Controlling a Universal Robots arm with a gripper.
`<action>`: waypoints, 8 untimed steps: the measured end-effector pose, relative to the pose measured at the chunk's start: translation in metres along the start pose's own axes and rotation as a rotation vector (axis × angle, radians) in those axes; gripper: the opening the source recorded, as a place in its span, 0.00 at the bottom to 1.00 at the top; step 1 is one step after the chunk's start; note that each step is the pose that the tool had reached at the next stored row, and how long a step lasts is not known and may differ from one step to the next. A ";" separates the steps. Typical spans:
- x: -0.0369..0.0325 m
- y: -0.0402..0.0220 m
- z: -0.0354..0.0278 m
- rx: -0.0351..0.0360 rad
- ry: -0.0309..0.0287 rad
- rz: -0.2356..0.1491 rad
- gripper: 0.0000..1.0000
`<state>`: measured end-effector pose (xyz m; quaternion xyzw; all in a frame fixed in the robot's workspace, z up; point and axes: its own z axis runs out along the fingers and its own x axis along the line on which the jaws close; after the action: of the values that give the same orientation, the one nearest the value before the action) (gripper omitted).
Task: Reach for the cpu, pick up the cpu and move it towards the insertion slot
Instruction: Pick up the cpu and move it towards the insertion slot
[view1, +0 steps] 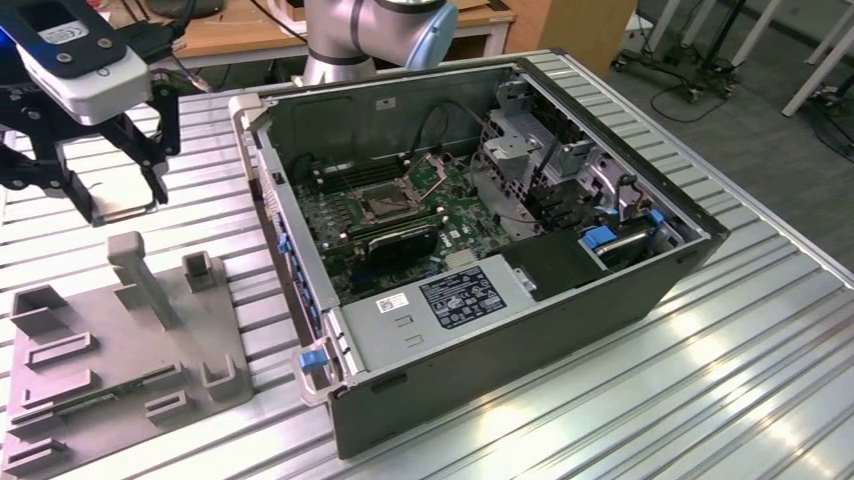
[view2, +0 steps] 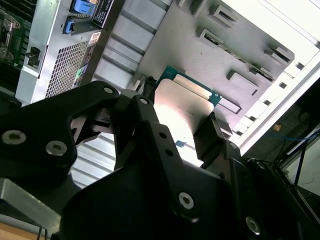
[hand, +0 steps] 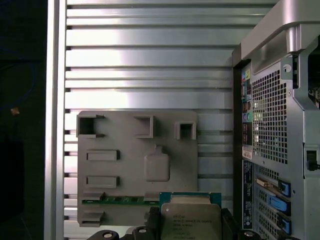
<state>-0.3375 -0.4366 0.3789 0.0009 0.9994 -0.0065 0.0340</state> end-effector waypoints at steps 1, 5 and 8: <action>-0.0010 0.0000 0.0001 0.0000 0.0000 0.000 0.55; -0.0046 0.0000 0.0003 0.0001 0.0000 0.000 0.55; -0.0070 0.0000 0.0005 0.0000 0.0000 0.000 0.55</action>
<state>-0.3305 -0.4367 0.3789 0.0009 0.9994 -0.0065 0.0340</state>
